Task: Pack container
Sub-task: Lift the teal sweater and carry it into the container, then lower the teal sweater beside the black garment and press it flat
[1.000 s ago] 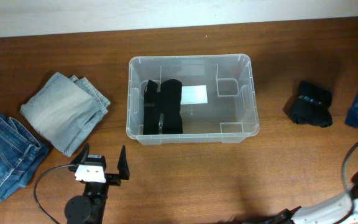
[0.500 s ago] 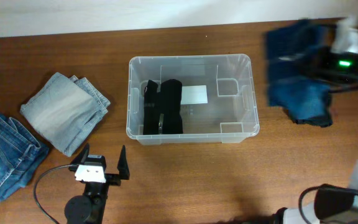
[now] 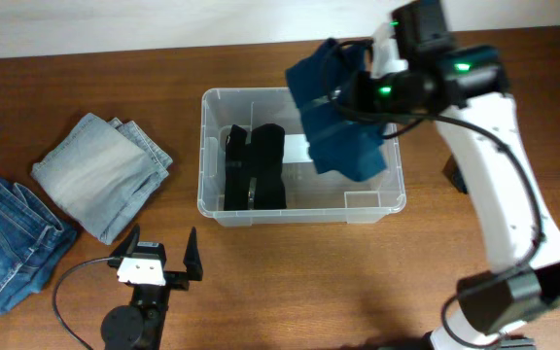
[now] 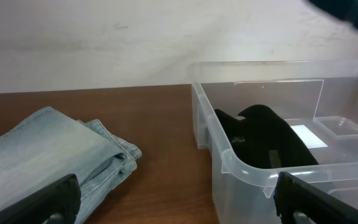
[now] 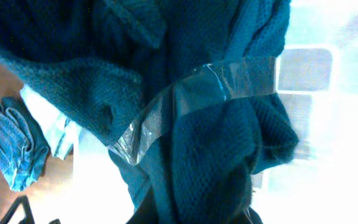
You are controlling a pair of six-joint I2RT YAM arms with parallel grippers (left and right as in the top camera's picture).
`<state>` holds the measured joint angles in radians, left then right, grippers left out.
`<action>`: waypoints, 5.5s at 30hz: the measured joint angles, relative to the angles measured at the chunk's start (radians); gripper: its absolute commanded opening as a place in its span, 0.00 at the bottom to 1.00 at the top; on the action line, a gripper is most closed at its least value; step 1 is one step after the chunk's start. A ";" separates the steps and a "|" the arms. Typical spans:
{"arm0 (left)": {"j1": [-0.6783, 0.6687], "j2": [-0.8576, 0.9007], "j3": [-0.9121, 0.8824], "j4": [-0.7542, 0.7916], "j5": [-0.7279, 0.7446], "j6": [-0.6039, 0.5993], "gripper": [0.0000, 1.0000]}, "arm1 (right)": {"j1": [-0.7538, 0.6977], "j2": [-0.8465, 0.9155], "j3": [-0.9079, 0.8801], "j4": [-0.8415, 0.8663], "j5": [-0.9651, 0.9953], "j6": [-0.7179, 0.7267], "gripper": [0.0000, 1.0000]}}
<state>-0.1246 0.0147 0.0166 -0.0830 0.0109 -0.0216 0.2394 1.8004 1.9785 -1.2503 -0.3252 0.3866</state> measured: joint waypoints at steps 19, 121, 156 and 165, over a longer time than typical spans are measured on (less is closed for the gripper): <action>0.000 0.000 0.000 0.000 0.000 0.000 0.99 | 0.075 0.257 0.000 0.025 0.071 0.172 0.04; 0.000 0.000 0.000 0.000 0.000 0.000 1.00 | 0.082 0.277 -0.270 0.073 0.357 -0.334 0.13; 0.000 0.000 0.000 0.000 0.000 0.000 1.00 | 0.076 0.276 -0.281 0.103 0.465 -0.285 0.13; 0.000 0.000 0.000 0.000 0.000 0.000 1.00 | 0.076 0.277 -0.281 0.227 0.491 -0.184 0.13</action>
<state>-0.1246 0.0147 0.0166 -0.0830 0.0109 -0.0216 0.3149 2.0769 1.6978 -1.0229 0.1661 0.2028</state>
